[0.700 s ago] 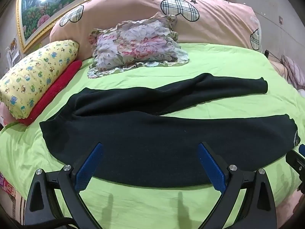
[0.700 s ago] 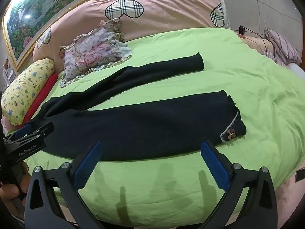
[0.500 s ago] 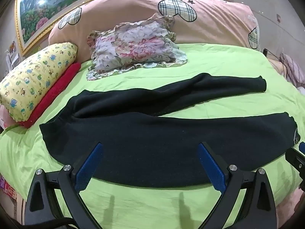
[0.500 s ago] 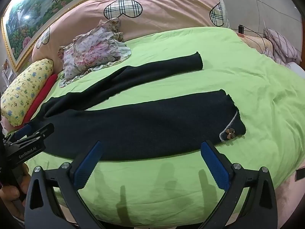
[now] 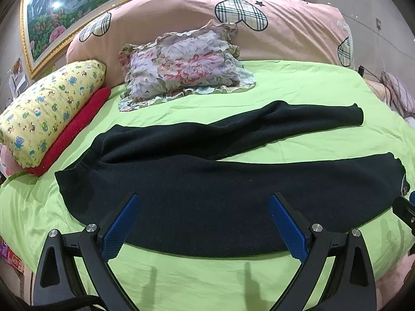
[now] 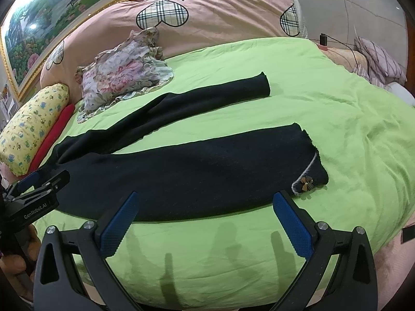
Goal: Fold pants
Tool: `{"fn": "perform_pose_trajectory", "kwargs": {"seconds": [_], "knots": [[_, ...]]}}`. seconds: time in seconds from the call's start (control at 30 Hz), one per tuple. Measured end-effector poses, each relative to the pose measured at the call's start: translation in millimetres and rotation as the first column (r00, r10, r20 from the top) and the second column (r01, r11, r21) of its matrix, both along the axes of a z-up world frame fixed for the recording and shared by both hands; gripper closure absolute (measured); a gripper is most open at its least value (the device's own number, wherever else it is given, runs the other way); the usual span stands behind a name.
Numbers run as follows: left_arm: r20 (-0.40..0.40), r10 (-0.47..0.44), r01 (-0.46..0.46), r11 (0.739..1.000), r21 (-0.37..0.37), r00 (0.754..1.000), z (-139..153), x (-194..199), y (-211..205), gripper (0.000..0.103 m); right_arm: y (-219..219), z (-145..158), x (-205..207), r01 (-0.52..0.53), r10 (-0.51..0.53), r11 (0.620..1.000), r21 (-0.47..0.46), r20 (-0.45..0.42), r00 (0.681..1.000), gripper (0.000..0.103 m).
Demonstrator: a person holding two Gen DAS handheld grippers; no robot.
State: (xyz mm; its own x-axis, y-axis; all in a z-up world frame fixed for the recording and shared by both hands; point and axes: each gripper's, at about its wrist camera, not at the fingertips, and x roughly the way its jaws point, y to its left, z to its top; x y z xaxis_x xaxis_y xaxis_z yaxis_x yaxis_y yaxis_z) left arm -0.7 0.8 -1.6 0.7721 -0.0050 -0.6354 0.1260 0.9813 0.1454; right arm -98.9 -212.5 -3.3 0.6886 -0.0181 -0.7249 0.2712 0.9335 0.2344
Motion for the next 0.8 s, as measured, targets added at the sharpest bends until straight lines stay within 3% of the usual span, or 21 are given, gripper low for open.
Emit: {"fn": "perform_pose_trajectory", "kwargs": {"seconds": [0.6,0.8], "knots": [[-0.036,-0.011,0.011,1.000,-0.014,0.999,-3.4,8.7,-4.4,0.004,-4.1,-3.9,4.4,0.006,-0.005,1.000,0.015,-0.023,1.000,0.000],[-0.040,-0.054,0.053,0.998,-0.022,0.998,-5.6,13.6,-8.1,0.004,-3.5,-4.8,9.0,-0.017,0.017,1.000,0.016,-0.033,0.999,0.000]]}}
